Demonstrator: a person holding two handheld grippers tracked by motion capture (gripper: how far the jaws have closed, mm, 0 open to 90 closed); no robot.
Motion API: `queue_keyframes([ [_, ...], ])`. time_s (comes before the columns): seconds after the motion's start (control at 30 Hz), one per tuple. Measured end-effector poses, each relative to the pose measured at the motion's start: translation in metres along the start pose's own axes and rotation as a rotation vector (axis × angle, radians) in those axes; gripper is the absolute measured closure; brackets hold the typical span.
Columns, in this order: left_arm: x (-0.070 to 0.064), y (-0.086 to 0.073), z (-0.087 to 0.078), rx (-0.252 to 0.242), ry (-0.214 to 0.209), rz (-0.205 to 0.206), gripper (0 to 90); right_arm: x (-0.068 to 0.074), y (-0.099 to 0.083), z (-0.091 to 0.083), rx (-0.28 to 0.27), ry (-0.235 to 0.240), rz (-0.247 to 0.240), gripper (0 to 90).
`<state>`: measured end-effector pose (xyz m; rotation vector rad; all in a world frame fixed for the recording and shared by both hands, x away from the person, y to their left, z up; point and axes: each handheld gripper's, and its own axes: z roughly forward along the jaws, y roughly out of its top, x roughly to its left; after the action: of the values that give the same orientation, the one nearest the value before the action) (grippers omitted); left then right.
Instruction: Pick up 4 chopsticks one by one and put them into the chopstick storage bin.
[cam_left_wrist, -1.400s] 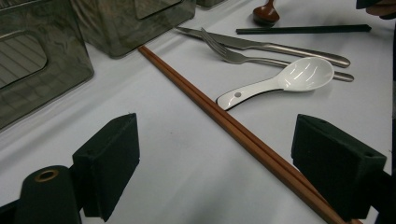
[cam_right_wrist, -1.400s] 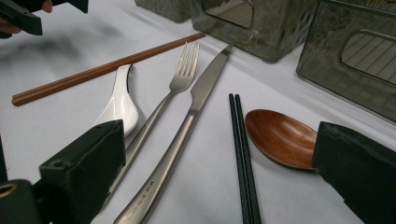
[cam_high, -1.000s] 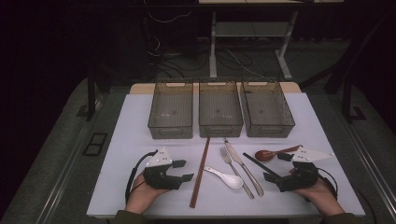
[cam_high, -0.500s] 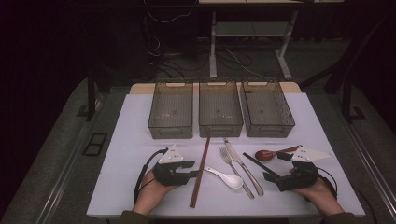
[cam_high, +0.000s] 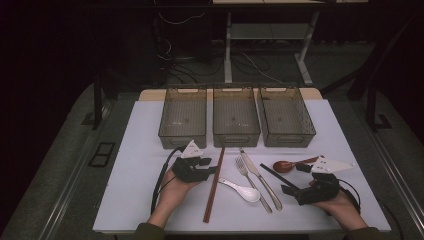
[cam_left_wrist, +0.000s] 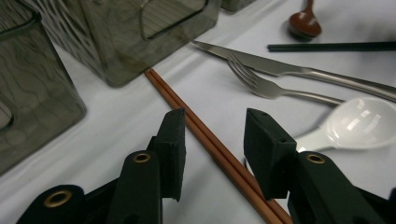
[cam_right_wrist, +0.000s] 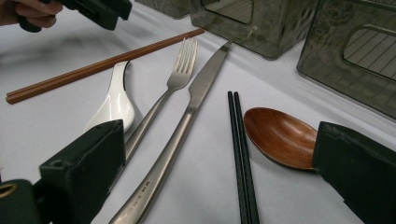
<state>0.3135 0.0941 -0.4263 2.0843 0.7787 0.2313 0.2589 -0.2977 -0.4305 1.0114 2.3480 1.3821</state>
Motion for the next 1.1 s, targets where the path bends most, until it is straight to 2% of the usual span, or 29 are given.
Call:
queue_keyframes([
  [0.23, 0.004, 0.013, 0.021, 0.031, 0.043, 0.004, 58.2, 0.000, 0.000, 0.000, 0.003, -0.001, -0.001, 2.7],
  [0.5, 0.012, 0.023, 0.041, 0.043, 0.069, -0.030, 61.4, 0.000, 0.000, 0.001, 0.007, -0.001, 0.001, 2.7],
  [0.8, 0.020, 0.027, 0.060, 0.078, 0.081, -0.053, 65.2, 0.000, -0.001, 0.002, 0.011, -0.003, 0.002, 2.7],
  [0.87, 0.020, 0.027, 0.065, 0.092, 0.099, -0.057, 66.2, 0.000, -0.001, 0.002, 0.011, -0.003, 0.001, 2.7],
  [1.1, 0.021, 0.028, 0.073, 0.109, 0.120, -0.054, 69.7, -0.001, -0.001, 0.002, 0.014, -0.003, 0.002, 2.7],
])
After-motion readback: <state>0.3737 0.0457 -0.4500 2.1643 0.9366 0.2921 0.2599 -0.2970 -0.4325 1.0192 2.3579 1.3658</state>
